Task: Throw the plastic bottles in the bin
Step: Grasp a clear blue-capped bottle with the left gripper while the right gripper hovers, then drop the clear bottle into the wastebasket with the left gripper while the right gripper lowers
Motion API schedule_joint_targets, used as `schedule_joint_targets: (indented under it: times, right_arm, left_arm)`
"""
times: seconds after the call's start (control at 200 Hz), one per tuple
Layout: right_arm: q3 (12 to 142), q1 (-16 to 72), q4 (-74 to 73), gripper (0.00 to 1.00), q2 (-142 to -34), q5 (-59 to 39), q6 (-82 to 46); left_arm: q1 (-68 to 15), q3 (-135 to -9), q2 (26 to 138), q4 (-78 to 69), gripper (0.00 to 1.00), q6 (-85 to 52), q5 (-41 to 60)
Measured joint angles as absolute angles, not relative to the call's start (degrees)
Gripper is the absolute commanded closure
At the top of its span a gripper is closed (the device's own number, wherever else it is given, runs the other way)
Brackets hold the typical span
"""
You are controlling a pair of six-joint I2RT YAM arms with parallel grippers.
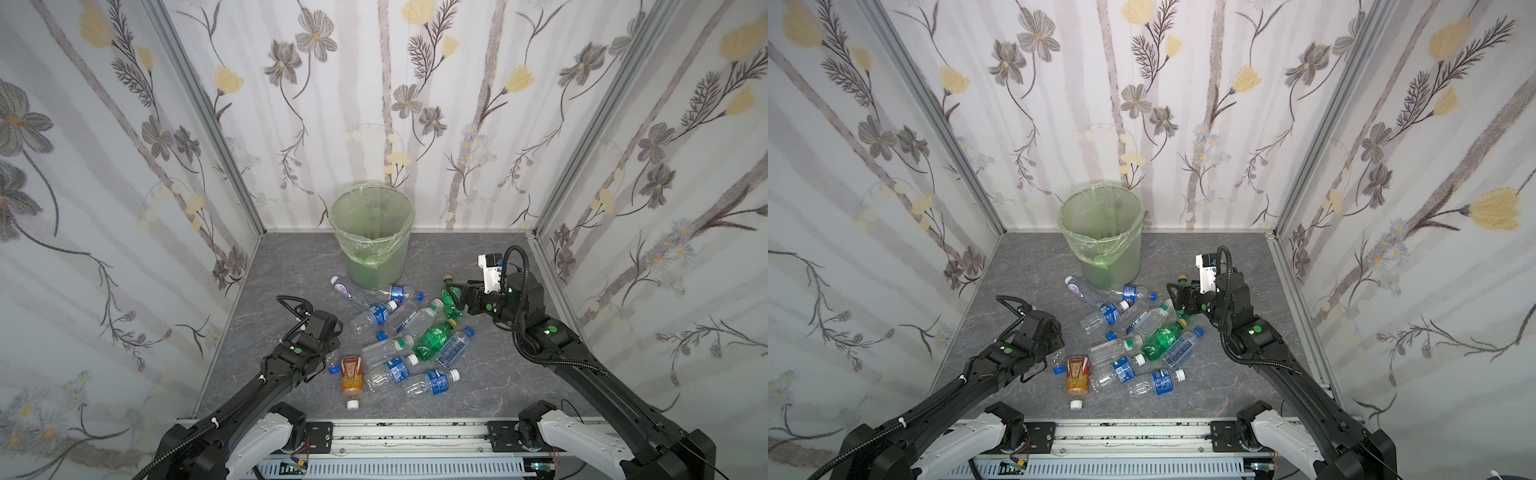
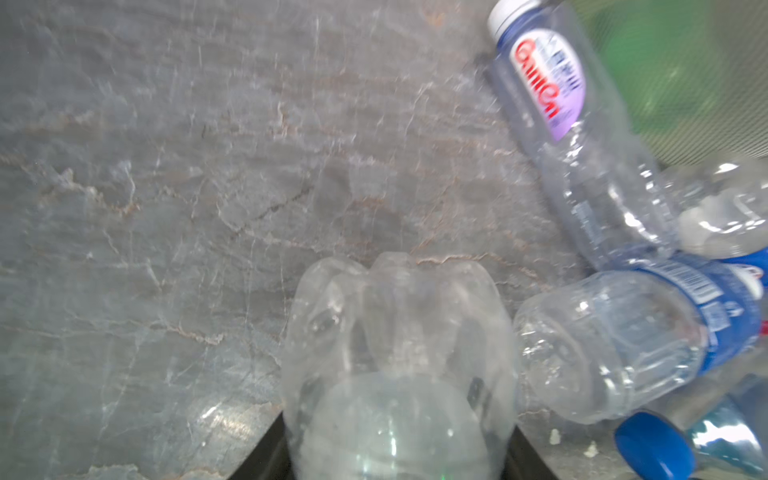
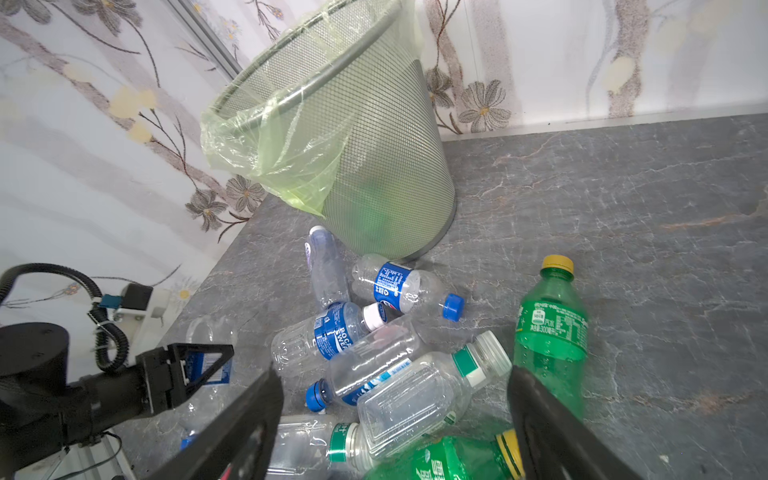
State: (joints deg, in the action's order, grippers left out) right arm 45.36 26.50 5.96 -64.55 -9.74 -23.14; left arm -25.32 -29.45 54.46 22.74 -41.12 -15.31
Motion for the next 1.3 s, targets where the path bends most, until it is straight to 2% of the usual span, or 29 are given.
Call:
schedule_joint_targets:
  times: [0.195,0.36,0.49,0.635,0.67,0.714,0.759,0.789,0.874,1.069,1.299]
  right_arm:
    - [43.20,26.28,7.46,0.15,-61.58,-6.81,-23.97]
    - [40.88,26.22,9.61,0.15,-59.72,-5.15,-24.60]
    - [39.40,26.24,9.87,0.15,-58.17,-3.73,-25.04]
    - [37.91,26.24,10.02,0.15,-57.71,-2.59,-26.22]
    - [37.67,26.24,10.00,0.16,-57.76,-2.59,-26.55]
    - [37.41,26.24,10.00,0.16,-57.87,-2.57,-26.87]
    - [37.26,26.28,9.98,0.16,-58.13,-2.52,-27.24]
    - [37.17,26.28,9.96,0.16,-58.28,-2.42,-27.53]
    - [36.99,26.28,10.00,0.16,-58.78,-2.42,-28.42]
    - [36.84,26.28,10.00,0.14,-59.37,-2.42,-29.50]
    - [37.39,25.21,10.41,0.15,-65.10,-2.48,-29.34]
  left_arm:
    - [-21.82,-38.35,51.88,23.66,0.50,-35.24,-14.50]
    - [-21.04,-50.76,53.47,24.36,0.51,-29.47,-11.27]
    - [-20.99,-65.32,60.40,24.86,0.51,-25.34,-7.64]
    - [-20.93,-86.74,74.22,23.64,0.51,-22.06,-4.16]
    - [-20.93,-91.66,78.04,23.64,0.44,-21.69,-3.81]
    - [-20.86,-98.61,83.96,23.00,0.16,-20.53,-2.90]
    - [-20.73,-105.38,89.97,22.76,0.04,-19.57,-2.26]
    - [-20.62,-109.47,93.97,22.44,0.00,-19.42,-1.80]
    - [-20.34,-116.73,101.71,22.87,0.00,-19.03,-1.72]
    - [-20.14,-117.10,101.95,24.38,0.00,-18.63,-1.85]
    - [-20.14,-98.76,86.74,23.24,0.00,-17.69,-1.26]
